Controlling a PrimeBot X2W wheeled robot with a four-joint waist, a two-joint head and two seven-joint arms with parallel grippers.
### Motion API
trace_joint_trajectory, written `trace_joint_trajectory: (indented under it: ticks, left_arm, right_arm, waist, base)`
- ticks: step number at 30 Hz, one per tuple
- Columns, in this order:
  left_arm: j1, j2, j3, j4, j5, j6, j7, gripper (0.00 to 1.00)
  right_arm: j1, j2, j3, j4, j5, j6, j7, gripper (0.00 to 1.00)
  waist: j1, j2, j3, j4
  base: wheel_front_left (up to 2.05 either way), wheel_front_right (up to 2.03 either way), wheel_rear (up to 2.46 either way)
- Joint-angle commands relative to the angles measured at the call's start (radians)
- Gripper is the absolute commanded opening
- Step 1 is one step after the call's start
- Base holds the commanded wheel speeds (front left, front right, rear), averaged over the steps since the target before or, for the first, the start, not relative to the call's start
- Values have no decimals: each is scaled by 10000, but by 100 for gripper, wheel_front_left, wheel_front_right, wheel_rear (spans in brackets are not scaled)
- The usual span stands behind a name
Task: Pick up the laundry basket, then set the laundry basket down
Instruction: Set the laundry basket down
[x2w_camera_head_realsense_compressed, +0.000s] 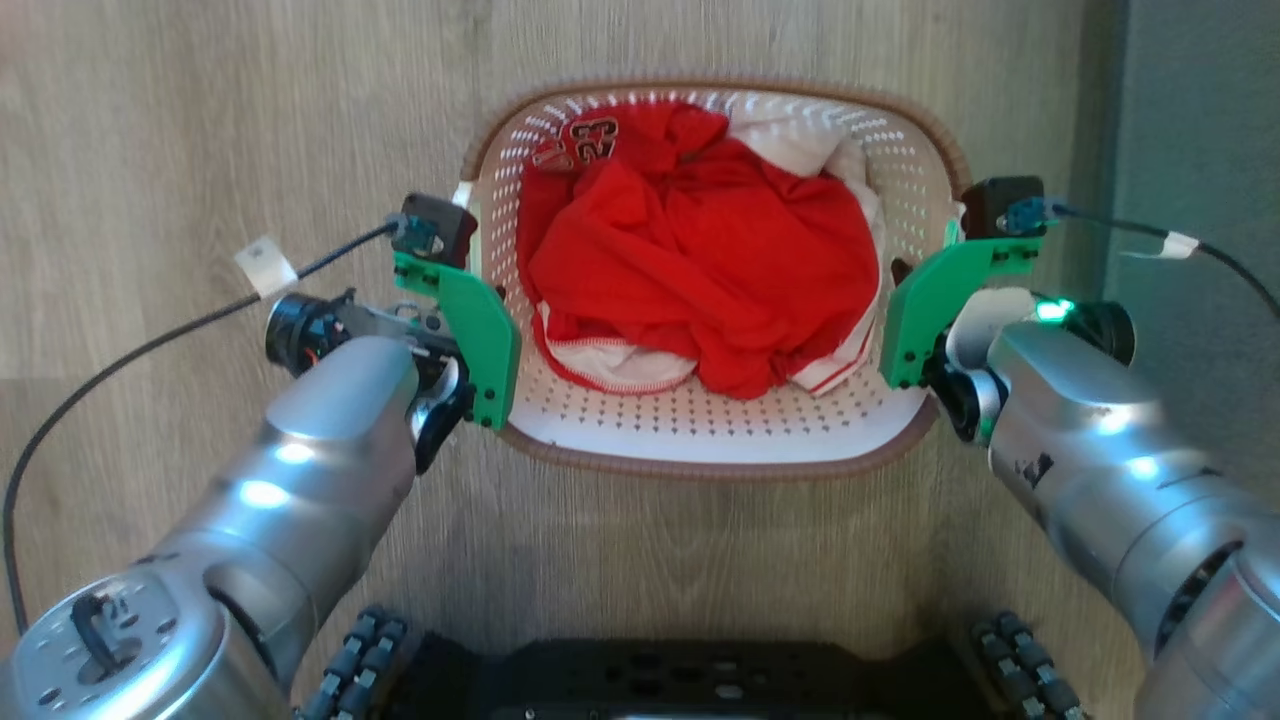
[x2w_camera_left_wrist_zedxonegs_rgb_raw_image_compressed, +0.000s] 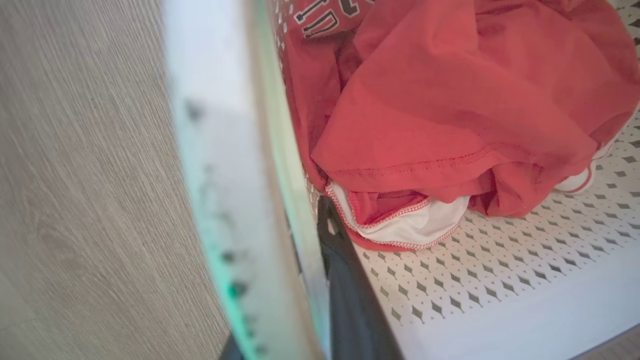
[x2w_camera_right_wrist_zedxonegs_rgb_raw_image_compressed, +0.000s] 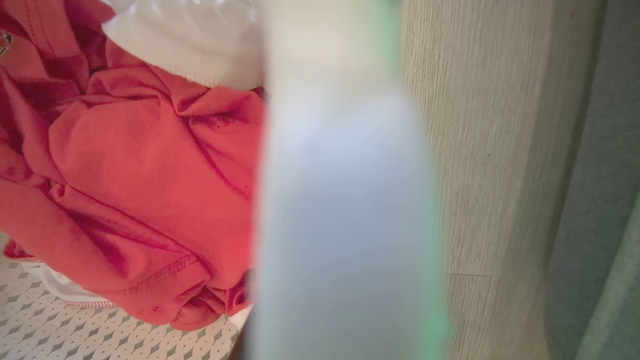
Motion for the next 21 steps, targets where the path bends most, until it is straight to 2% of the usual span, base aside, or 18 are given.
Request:
trace_joint_trajectory:
  ticks: [1,10,21]
  left_arm:
    - [-109,-40,30,-358,190,-139,-81,0]
    - [-309,-40,28,-578,186,18,-153,0]
    - [-368,-41,26,-741,242,101,-259,0]
  right_arm:
    - [321,143,192,-95,-196,144,-105,0]
    - [-85,-15,372,20,-520,144,-311,0]
    - [-143,-53,425,87,-543,144,-384,0]
  waist:
    - [-2,0,346,17]
    - [-2,0,1016,128]
    - [-2,0,1297,180]
  base:
    - [0,0,0]
    - [0,0,0]
    - [0,0,0]
